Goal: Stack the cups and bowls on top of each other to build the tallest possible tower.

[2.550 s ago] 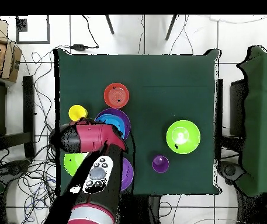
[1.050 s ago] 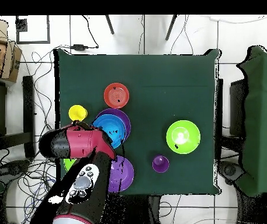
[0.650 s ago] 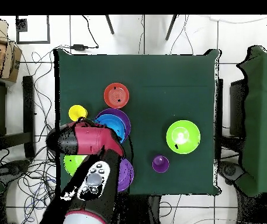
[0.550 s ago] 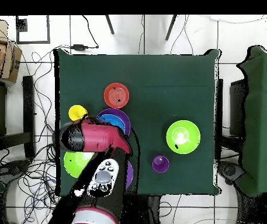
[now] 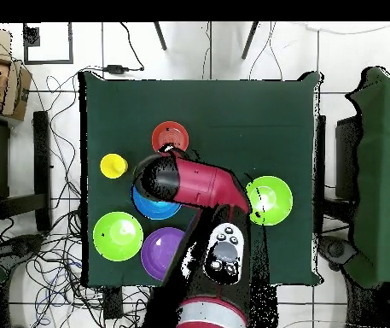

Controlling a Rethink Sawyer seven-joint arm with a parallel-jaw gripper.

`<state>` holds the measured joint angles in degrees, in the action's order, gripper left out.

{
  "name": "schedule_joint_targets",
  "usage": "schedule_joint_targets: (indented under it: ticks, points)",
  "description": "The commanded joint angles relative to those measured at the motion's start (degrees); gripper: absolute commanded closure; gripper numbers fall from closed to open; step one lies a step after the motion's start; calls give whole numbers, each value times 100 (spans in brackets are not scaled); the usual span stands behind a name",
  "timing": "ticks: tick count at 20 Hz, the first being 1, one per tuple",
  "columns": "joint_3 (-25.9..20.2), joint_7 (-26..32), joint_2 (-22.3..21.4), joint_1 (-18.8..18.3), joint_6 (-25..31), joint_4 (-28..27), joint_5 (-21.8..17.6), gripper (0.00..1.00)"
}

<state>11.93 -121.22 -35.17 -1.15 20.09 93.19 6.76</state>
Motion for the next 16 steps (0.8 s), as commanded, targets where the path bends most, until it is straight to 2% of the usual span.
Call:
schedule_joint_targets:
  ticks: [1, 4, 5, 7, 10, 16]
  points:
    - [-1095, 1011, -664, -381, 496, 448, -690, 0]
    - [-1292, 1311, -1423, -733, 714, 1154, -779, 0]
    - [-1255, 1397, -1852, -761, 1014, 1310, -756, 0]
    - [-1062, 1389, -2267, -634, 1846, 1130, -743, 0]
    - [-1122, 1487, -2469, -714, 2476, 908, -806, 0]
    - [-1622, 1828, -2330, -1313, 2158, 1040, -850, 0]
